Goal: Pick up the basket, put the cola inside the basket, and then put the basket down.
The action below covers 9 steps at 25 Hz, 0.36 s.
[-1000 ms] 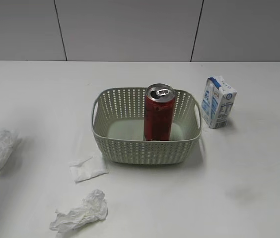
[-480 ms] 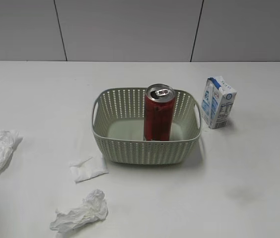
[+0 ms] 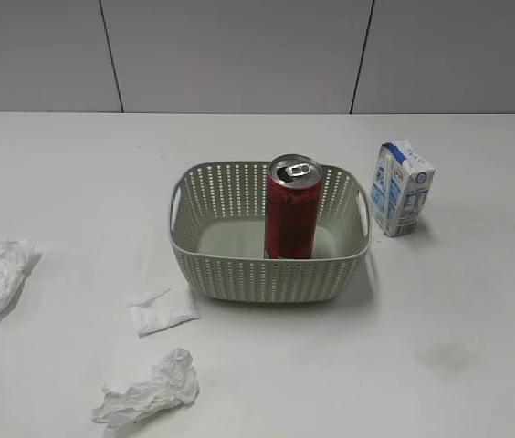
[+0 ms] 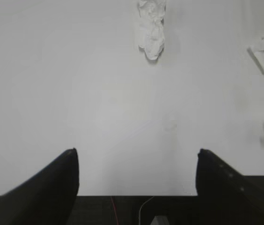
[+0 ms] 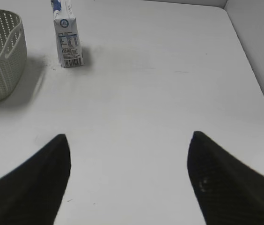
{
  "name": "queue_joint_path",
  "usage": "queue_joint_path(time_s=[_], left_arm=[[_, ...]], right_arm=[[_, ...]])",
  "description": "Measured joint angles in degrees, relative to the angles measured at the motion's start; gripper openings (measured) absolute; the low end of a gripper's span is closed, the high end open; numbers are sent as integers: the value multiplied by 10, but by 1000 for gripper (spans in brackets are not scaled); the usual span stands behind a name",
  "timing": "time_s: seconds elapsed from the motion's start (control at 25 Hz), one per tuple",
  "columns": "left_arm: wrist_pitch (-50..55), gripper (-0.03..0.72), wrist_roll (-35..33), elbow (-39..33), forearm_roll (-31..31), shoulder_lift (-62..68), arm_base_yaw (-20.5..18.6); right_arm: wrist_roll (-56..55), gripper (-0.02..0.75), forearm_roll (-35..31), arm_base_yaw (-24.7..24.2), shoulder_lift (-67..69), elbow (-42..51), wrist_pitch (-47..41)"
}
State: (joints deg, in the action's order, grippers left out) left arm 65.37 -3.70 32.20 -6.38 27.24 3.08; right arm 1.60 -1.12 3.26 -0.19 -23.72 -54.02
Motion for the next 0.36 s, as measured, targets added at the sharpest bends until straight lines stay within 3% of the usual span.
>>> queue_joint_path(time_s=[0.36], left_arm=[[-51, 587, 0, -33, 0, -179, 0]], right_arm=[[0, 589, 0, 0, 0, 0, 1]])
